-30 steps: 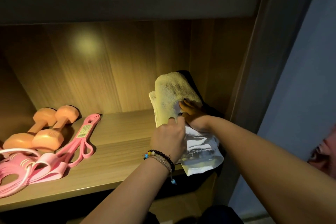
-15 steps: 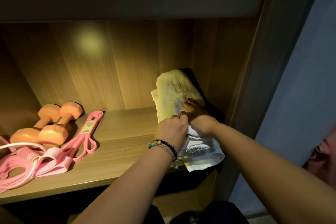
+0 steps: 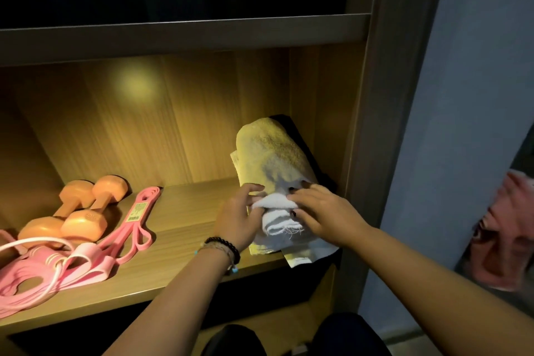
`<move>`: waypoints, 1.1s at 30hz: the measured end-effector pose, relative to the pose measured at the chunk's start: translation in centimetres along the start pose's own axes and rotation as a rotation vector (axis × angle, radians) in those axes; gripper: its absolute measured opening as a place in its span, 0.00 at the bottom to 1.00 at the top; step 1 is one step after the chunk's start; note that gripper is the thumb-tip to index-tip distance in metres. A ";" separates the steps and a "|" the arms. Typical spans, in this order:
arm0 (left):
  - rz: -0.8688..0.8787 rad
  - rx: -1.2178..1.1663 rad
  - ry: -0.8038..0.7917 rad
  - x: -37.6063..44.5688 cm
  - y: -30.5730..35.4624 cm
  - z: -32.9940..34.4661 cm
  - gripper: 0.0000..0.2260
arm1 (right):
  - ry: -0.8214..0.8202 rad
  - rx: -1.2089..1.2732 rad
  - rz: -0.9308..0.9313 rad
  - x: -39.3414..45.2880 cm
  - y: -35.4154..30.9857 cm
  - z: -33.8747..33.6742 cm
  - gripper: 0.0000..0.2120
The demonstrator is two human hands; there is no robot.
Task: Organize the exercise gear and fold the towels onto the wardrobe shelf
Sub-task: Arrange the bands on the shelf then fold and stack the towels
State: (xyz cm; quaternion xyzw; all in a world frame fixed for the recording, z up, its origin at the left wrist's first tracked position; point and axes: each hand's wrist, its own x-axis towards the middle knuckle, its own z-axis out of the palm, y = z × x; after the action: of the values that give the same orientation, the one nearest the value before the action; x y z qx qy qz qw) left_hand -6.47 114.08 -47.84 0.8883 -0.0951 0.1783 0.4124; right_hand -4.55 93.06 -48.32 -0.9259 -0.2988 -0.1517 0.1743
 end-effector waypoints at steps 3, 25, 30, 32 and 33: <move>-0.037 -0.029 -0.096 1.3 0.8 -1.6 0.07 | 0.055 0.117 0.137 1.8 -0.3 -1.0 0.12; 0.167 0.430 -0.356 -7.3 2.4 -2.0 0.29 | -0.102 0.281 0.240 -9.1 -3.6 -1.8 0.31; 0.236 0.472 -0.370 -10.1 4.6 -4.5 0.29 | -0.143 0.195 0.209 -13.7 -4.7 -3.5 0.32; 0.266 0.479 -0.378 -11.1 5.5 -4.9 0.29 | -0.166 0.150 0.215 -15.1 -5.3 -4.6 0.32; 0.279 0.479 -0.380 -11.5 5.9 -5.0 0.29 | -0.186 0.125 0.226 -15.8 -5.5 -5.1 0.32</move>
State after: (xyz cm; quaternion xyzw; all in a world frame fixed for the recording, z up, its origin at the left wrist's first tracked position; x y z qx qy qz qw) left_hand -20.14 114.39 -45.25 0.9558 -0.2461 0.0817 0.1383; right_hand -21.02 87.24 -48.52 -0.9511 -0.2162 -0.0258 0.2191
